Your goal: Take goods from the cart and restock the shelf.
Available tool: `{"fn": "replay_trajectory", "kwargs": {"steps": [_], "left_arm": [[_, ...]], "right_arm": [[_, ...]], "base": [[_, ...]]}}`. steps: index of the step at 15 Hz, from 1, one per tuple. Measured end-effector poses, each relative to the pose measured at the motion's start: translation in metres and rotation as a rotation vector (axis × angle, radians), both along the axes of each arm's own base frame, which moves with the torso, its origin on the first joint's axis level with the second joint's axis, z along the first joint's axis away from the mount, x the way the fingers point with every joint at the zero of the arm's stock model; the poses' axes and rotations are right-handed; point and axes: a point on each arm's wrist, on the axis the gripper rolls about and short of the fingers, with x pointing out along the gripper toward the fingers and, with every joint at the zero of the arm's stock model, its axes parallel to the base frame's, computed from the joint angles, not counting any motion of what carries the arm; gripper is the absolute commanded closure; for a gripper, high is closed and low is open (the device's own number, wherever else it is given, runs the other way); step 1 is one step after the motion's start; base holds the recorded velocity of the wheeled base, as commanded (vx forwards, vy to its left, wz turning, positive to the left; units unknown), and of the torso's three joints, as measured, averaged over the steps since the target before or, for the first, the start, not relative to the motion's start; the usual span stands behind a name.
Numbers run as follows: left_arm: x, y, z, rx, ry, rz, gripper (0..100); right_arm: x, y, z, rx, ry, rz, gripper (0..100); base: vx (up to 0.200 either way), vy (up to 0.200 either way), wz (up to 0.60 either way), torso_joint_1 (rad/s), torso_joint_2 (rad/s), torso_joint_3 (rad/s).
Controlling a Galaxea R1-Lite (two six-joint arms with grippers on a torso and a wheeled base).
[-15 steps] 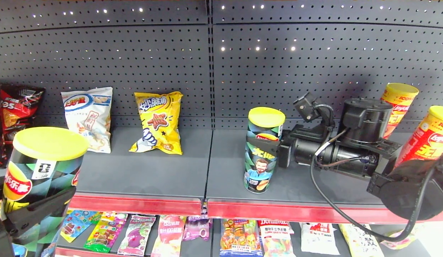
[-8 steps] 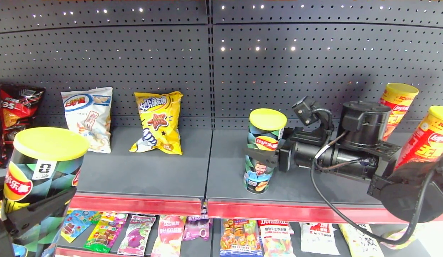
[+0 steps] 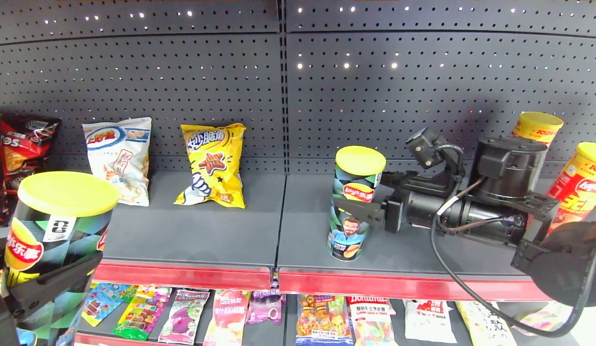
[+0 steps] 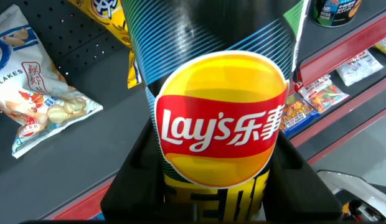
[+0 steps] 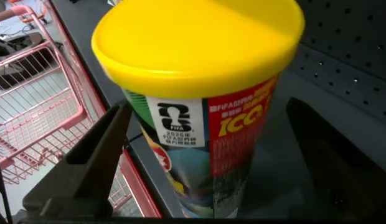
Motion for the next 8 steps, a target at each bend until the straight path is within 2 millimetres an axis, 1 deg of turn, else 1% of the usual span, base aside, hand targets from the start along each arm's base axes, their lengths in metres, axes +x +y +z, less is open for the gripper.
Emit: {"fn": "replay_trajectory", "kwargs": {"steps": [3, 6, 8], "left_arm": [[0.0, 0.0, 0.0, 0.0, 0.0, 0.0, 100], [0.0, 0.0, 0.0, 0.001, -0.001, 0.0, 100], [0.0, 0.0, 0.0, 0.001, -0.001, 0.0, 100]], "right_arm": [[-0.008, -0.01, 0.0, -0.002, 0.007, -0.019, 0], [-0.015, -0.016, 0.001, -0.004, 0.01, -0.023, 0], [-0.024, -0.021, -0.003, -0.011, 0.024, -0.024, 0]], "base": [[0.0, 0.0, 0.0, 0.0, 0.0, 0.0], [0.0, 0.0, 0.0, 0.0, 0.0, 0.0], [0.0, 0.0, 0.0, 0.0, 0.0, 0.0]]}}
